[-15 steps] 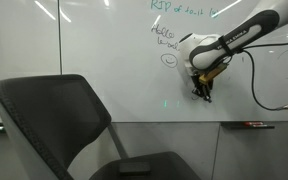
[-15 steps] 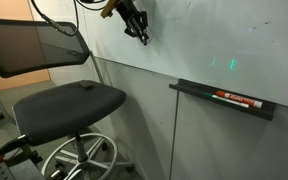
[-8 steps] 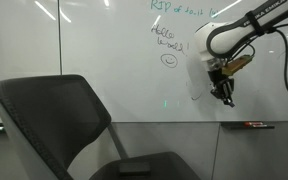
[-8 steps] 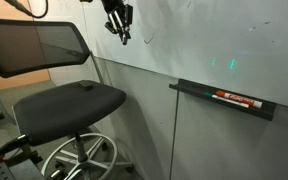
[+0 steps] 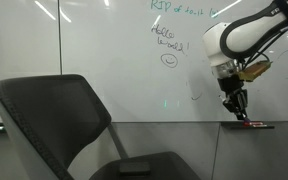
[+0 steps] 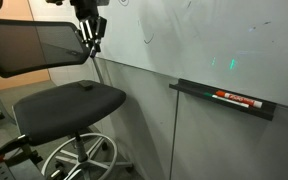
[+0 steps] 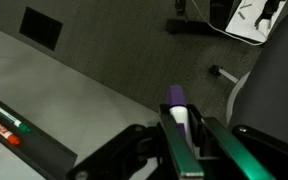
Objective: Use the marker on the chair to draw a smiley face on the whiteboard
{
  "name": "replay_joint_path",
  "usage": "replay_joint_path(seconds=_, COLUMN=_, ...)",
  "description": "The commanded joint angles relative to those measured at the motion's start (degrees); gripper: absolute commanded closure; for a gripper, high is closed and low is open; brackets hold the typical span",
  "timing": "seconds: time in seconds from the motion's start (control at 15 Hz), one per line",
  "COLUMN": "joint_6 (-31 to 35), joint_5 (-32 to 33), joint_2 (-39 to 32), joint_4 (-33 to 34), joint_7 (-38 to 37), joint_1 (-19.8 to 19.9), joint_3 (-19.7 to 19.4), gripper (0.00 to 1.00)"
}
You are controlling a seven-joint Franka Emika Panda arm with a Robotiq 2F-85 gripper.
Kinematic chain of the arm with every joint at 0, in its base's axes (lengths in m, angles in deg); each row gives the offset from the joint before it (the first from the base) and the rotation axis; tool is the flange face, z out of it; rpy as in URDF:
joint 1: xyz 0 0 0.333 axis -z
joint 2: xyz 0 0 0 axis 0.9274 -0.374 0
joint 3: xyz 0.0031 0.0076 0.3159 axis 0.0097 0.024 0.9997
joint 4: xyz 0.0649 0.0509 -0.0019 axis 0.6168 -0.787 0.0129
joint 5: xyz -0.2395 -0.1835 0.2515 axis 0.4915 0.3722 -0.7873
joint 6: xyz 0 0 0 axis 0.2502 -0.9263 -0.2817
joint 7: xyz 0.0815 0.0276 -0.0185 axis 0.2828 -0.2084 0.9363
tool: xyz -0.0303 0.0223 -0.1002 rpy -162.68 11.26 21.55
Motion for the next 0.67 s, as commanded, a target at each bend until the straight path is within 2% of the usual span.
replay_joint_path(seconds=0.0, joint_6=4.44, joint_5=-3.85, joint_2=2.11, joint_4=-5.03, joint_7=1.99, joint_1=-0.25, joint_3=1.75, gripper=0.92)
replay_joint_path(seconds=0.6, joint_6=13.96, joint_5=-6.45, joint_2=-5.90, joint_4=-10.75, joint_7=0.06, joint_1=-4.74, joint_3=8.07, gripper=0.92)
